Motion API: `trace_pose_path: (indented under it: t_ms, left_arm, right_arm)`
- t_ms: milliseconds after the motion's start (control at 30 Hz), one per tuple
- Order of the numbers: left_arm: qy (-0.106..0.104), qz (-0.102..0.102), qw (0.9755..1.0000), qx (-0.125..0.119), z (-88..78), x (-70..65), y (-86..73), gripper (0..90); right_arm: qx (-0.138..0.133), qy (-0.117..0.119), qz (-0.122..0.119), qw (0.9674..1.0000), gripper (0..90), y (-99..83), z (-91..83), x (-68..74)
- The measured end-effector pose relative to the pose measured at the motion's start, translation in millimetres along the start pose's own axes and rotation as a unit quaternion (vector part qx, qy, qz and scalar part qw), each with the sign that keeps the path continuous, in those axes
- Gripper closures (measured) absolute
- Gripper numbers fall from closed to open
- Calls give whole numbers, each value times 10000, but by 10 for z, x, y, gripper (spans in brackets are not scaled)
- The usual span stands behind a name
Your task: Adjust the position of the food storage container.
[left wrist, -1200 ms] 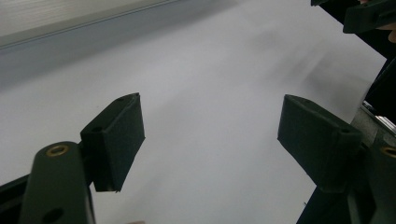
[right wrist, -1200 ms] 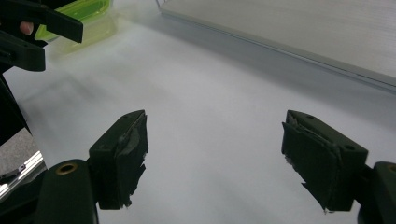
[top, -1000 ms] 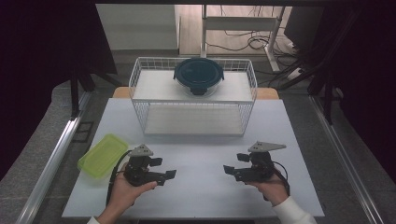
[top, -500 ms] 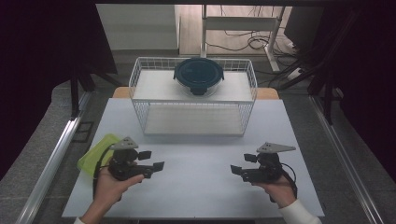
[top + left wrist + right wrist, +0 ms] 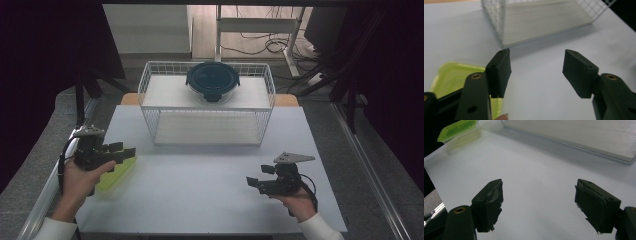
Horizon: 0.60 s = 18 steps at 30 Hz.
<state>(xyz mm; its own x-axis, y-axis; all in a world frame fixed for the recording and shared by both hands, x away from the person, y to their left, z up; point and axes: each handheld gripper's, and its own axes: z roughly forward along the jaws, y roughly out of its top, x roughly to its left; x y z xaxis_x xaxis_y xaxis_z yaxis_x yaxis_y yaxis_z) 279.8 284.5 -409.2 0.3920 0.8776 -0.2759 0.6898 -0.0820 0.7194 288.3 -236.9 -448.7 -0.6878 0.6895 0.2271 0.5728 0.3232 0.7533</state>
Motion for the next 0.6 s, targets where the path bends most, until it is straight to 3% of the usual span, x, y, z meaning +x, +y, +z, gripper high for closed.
trace_pose_path:
  t_ms: [200, 400, 600]
  left_arm:
    - [165, -112, 9991, 371, 168, 335, 49, 614]
    - [554, -363, 9958, 636, 310, 714, 88, 825]
    - [960, -447, 9910, 813, 405, 1006, 95, 900]
  right_arm:
    - [19, 18, 86, 10000, 224, -9, 3, -20]
    - [52, -5, 126, 9999, 224, -21, 13, -38]
    - [-52, -7, 154, 9999, 224, -15, -14, -33]
